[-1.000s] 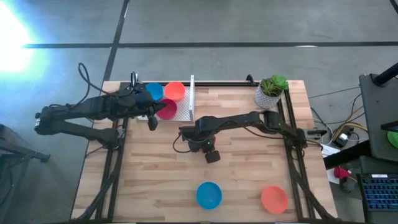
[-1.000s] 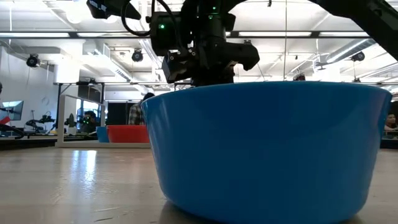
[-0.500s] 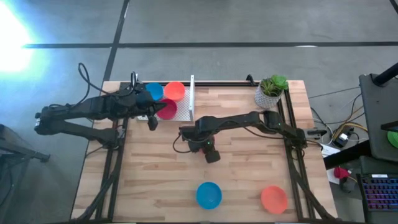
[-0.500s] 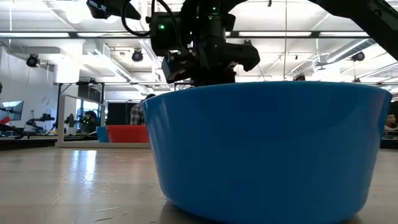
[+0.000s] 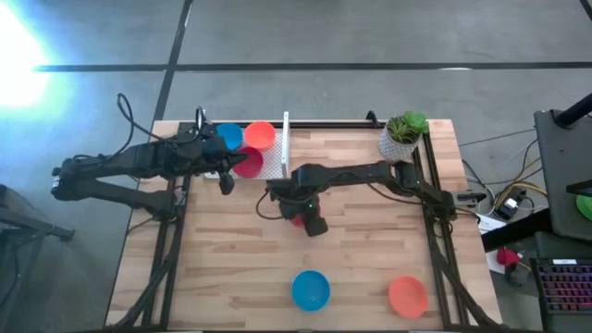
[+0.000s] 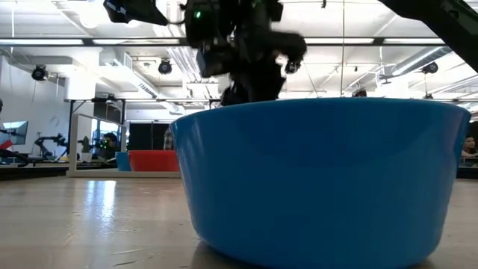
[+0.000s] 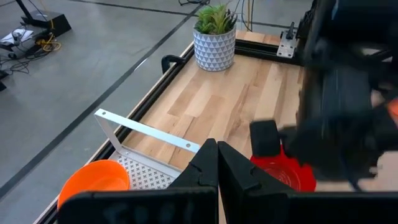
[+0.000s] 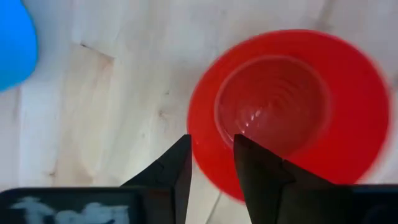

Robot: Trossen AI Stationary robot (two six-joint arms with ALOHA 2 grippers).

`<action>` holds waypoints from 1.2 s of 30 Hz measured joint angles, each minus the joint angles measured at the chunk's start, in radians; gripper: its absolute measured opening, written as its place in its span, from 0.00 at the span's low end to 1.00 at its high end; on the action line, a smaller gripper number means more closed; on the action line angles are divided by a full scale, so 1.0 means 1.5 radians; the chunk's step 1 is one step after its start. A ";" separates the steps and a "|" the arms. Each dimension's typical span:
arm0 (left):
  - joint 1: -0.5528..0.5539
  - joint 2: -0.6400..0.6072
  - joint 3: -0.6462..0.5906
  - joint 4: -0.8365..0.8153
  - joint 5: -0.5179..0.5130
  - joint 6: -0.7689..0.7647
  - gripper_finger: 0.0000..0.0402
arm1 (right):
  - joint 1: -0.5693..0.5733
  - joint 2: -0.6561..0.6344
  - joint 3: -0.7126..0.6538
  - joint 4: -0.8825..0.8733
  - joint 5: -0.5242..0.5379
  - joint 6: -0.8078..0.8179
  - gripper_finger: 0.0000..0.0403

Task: Pick & Place Mini bowls
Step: Stack the red bowl on the stacked red bowls on the shelf

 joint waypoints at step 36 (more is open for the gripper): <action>-0.001 0.232 0.006 0.034 0.108 -0.066 0.21 | -0.011 -0.511 -0.221 0.115 0.070 0.087 0.19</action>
